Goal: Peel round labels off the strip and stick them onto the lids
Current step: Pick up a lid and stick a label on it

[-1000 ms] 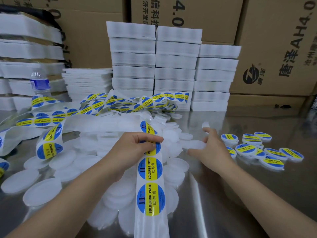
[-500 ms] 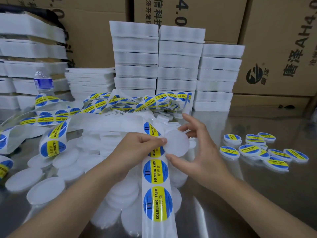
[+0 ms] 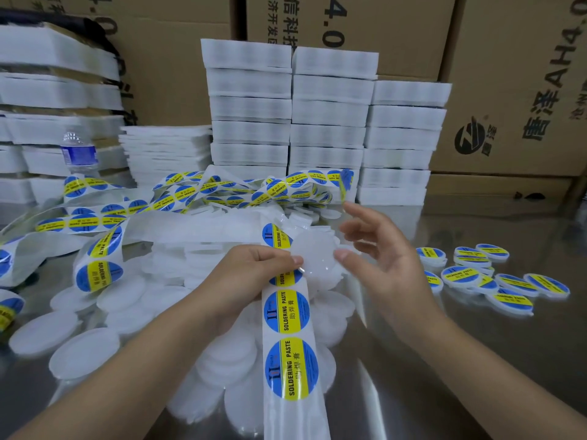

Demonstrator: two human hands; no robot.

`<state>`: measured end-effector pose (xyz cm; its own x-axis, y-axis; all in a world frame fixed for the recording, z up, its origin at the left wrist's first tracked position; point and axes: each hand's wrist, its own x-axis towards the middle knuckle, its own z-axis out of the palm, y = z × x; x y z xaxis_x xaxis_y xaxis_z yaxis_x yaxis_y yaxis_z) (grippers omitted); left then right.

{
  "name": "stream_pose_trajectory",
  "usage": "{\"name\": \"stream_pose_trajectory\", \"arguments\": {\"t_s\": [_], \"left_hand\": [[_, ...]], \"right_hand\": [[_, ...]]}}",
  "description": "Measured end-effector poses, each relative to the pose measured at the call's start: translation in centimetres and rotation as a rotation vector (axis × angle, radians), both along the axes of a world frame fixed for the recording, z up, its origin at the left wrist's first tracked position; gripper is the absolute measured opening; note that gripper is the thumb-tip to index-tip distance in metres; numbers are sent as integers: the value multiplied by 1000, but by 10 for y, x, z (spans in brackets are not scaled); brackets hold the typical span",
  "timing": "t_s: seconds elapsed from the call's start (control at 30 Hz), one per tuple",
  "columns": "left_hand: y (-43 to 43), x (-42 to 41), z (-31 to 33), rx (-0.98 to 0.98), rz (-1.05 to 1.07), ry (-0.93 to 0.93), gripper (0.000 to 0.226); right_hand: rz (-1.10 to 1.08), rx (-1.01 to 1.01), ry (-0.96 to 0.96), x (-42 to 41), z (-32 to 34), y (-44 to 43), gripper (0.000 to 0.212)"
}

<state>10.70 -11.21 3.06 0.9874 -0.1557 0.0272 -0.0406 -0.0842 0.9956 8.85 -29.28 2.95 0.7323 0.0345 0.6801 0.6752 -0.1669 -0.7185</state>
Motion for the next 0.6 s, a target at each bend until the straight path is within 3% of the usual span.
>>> {"name": "stream_pose_trajectory", "arguments": {"t_s": [0.07,0.17,0.27,0.6], "left_hand": [[0,0,0,-13,11,19,9],[0,0,1,-23,5,29,10],[0,-2,2,-36,-16,37,12],[-2,-5,4,-17,-11,20,14]], "right_hand": [[98,214,121,2,7,-3,22],[101,349,320,6,12,-7,30],[33,369,464,10,10,-8,47],[12,291,626,12,6,-6,43]]}}
